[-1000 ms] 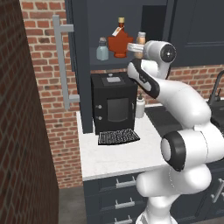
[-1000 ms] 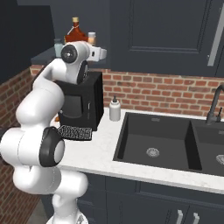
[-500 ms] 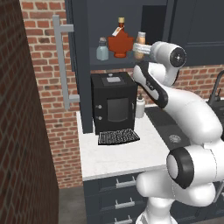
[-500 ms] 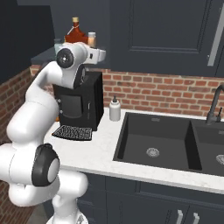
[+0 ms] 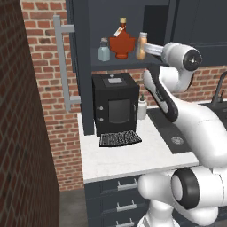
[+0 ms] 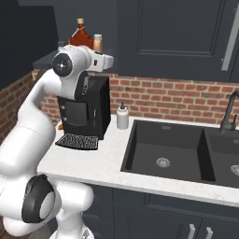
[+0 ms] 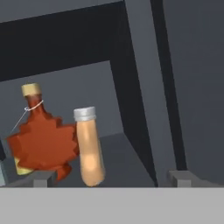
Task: Put the shaker and condiment bottle from the counter next to their counterparts in the cabinet.
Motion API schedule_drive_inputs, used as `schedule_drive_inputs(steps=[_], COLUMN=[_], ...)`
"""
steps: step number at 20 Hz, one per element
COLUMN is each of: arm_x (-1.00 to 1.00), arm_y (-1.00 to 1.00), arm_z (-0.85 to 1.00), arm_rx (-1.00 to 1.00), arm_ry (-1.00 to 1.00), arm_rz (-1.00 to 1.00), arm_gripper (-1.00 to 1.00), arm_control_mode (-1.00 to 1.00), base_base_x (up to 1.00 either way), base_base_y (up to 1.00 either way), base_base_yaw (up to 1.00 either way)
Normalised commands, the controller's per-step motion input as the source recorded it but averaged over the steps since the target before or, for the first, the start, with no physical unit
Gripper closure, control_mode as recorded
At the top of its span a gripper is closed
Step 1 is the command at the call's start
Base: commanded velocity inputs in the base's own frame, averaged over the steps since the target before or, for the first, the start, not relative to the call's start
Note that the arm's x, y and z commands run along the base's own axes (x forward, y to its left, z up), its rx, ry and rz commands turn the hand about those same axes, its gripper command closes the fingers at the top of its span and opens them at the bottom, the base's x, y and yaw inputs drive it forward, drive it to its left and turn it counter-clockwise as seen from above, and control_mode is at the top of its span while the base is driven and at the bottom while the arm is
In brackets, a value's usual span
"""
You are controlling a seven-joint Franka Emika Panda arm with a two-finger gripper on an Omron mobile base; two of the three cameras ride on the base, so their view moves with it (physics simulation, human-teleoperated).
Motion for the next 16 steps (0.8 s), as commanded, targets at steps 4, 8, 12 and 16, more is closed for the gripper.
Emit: schedule_drive_inputs(steps=[4, 8, 12, 16], arm_x=[-0.60, -0.70, -0.69, -0.80], arm_y=[-0.09, 0.00, 0.00, 0.00], arm_z=[0.00, 0.00, 0.00, 0.00], arm_rx=[0.03, 0.01, 0.01, 0.03], arm_ry=[0.04, 0.11, 0.14, 0.09], arm_rz=[-0.03, 0.00, 0.00, 0.00], arm_gripper=[-1.00, -1.00, -1.00, -1.00], arm_control_mode=[-1.00, -1.00, -1.00, -1.00], base_base_x=[0.00, 0.00, 0.00, 0.00], base_base_y=[0.00, 0.00, 0.00, 0.00], base_base_yaw=[0.00, 0.00, 0.00, 0.00])
